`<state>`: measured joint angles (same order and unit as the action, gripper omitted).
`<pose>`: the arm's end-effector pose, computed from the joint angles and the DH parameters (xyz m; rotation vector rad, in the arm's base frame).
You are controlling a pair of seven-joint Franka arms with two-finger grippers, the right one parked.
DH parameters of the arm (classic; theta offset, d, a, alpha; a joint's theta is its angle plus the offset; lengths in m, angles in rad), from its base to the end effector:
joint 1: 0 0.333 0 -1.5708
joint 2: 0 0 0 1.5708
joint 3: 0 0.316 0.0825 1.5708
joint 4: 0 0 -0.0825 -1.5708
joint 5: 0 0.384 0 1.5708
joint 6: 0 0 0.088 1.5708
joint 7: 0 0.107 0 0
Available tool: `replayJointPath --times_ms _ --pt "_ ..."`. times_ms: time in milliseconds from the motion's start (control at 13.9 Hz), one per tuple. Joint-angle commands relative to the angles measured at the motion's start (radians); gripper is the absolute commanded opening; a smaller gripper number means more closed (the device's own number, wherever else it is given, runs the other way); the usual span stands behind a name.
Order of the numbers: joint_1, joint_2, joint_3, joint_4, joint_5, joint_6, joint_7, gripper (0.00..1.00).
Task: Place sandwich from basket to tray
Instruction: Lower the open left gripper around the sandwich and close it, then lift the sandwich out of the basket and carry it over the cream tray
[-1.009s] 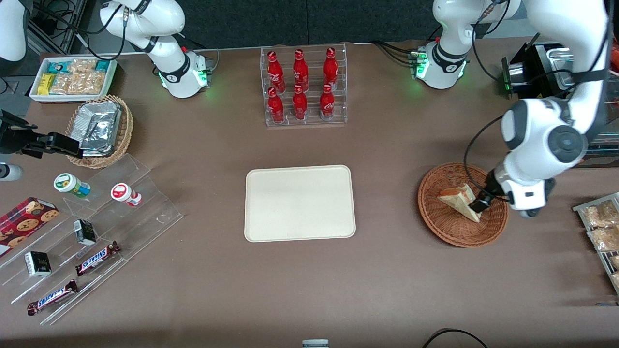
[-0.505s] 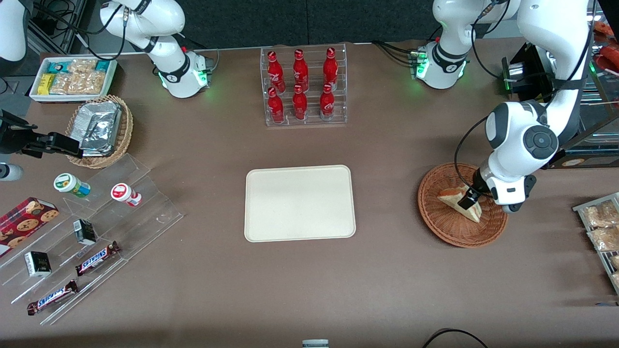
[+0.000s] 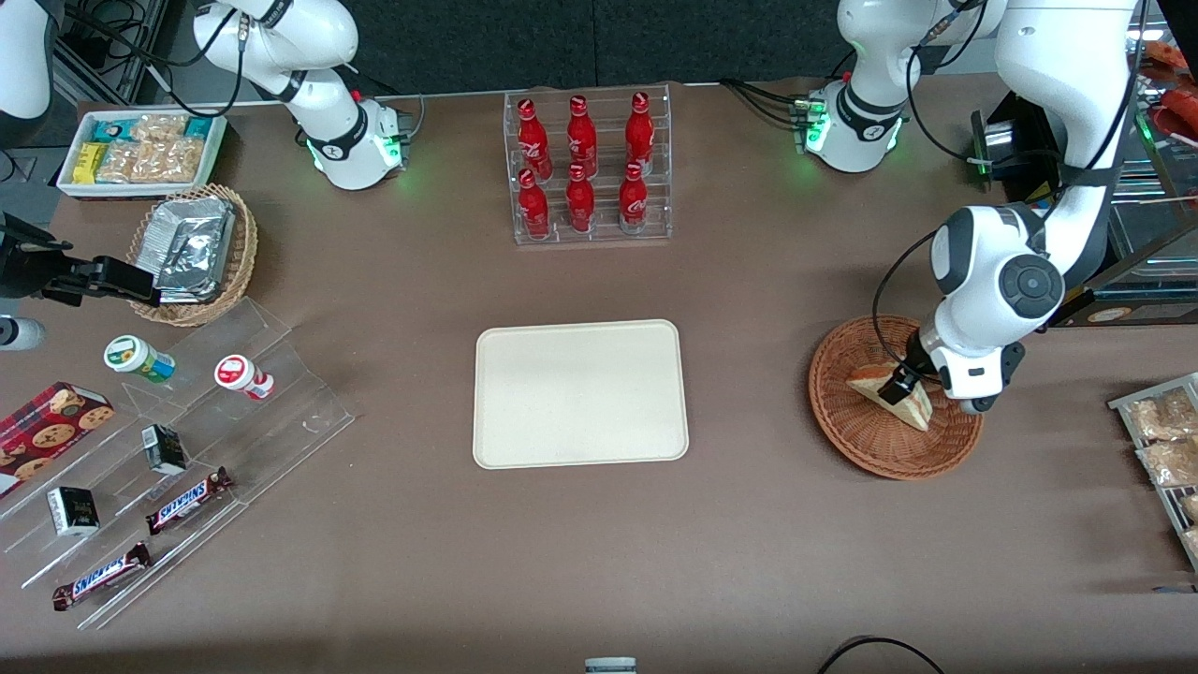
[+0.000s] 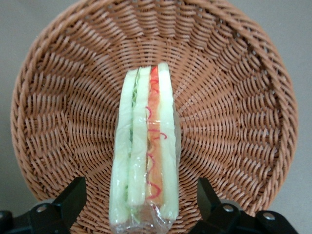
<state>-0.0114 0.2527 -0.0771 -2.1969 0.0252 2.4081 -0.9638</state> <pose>0.5488 -0.0485 0.2652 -2.8399 -1.2995 0.0570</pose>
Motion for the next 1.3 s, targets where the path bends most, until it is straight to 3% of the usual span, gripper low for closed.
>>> replayJointPath --times_ms 0,72,216,288,577,721,793,1009,1225 --pt "-0.015 0.010 0.002 -0.009 0.024 0.023 -0.027 0.96" --pt "-0.013 0.013 0.002 -0.009 0.028 0.023 -0.042 0.78" --pt "-0.015 0.020 0.002 -0.006 0.039 0.023 -0.055 0.22" --pt "-0.015 0.020 0.002 -0.006 0.051 0.022 -0.056 0.03" --pt "-0.015 -0.009 0.002 0.009 0.056 -0.006 -0.062 0.00" --pt "-0.030 -0.070 -0.006 0.057 0.090 -0.163 -0.046 0.00" --pt "-0.063 -0.093 -0.007 0.097 0.134 -0.252 -0.050 0.00" --pt "-0.168 -0.110 -0.015 0.267 0.141 -0.498 -0.059 0.00" --pt "-0.315 -0.104 -0.015 0.365 0.130 -0.552 -0.072 0.00"
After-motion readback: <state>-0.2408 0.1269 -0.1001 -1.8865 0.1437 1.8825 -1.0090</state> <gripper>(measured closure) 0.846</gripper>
